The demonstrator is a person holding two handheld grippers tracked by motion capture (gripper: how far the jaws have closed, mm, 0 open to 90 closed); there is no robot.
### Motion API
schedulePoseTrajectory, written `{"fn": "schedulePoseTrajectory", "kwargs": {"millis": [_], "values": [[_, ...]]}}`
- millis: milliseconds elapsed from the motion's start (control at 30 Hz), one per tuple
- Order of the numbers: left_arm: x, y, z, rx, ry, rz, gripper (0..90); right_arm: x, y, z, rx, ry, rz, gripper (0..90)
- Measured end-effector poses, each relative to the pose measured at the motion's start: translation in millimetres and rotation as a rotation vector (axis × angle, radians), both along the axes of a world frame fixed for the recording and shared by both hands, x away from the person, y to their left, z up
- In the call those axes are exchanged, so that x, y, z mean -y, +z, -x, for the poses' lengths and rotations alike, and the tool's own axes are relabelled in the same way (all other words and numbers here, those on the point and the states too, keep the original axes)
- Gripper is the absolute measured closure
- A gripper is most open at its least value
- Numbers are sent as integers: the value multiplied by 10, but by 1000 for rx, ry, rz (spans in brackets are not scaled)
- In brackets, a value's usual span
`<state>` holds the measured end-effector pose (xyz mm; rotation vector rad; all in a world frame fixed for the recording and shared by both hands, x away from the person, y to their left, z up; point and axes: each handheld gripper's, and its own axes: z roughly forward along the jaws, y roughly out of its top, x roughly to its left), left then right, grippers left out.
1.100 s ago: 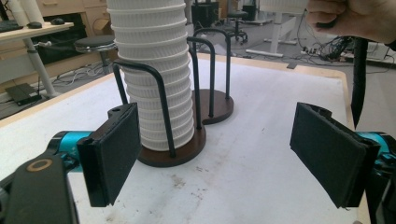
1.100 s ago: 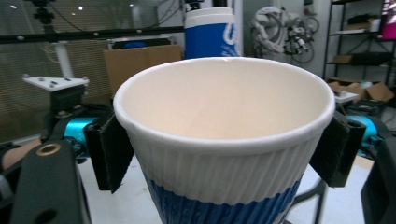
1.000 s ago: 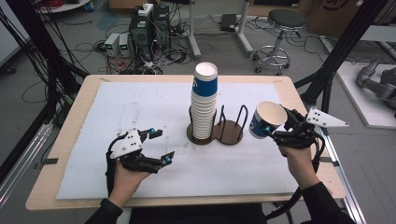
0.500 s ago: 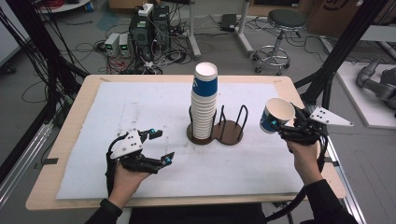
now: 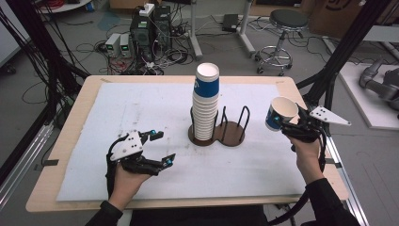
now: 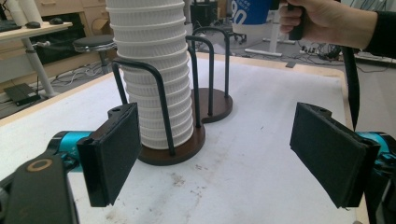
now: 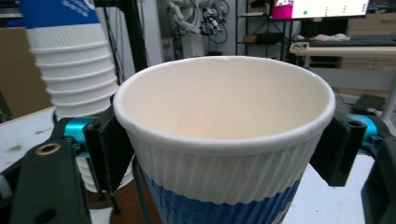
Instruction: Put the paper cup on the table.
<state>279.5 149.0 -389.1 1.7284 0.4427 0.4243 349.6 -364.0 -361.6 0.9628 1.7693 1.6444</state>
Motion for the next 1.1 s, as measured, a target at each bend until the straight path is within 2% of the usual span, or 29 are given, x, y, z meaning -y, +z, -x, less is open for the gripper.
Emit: {"fn": "schedulePoseTrajectory", "kwargs": {"millis": [200, 367, 700, 1100], "values": [[7, -4, -2, 1, -1, -2, 165, 39, -106, -122, -39, -25, -26, 202], [14, -12, -7, -2, -3, -3, 165, 73, -201, -247, -48, -68, -47, 203], [20, -20, -10, -5, -5, -3, 165, -2, -373, -460, -100, -99, -36, 203], [14, -28, -4, -4, -3, -7, 164, -60, -590, -663, -157, -133, 32, 202]]}}
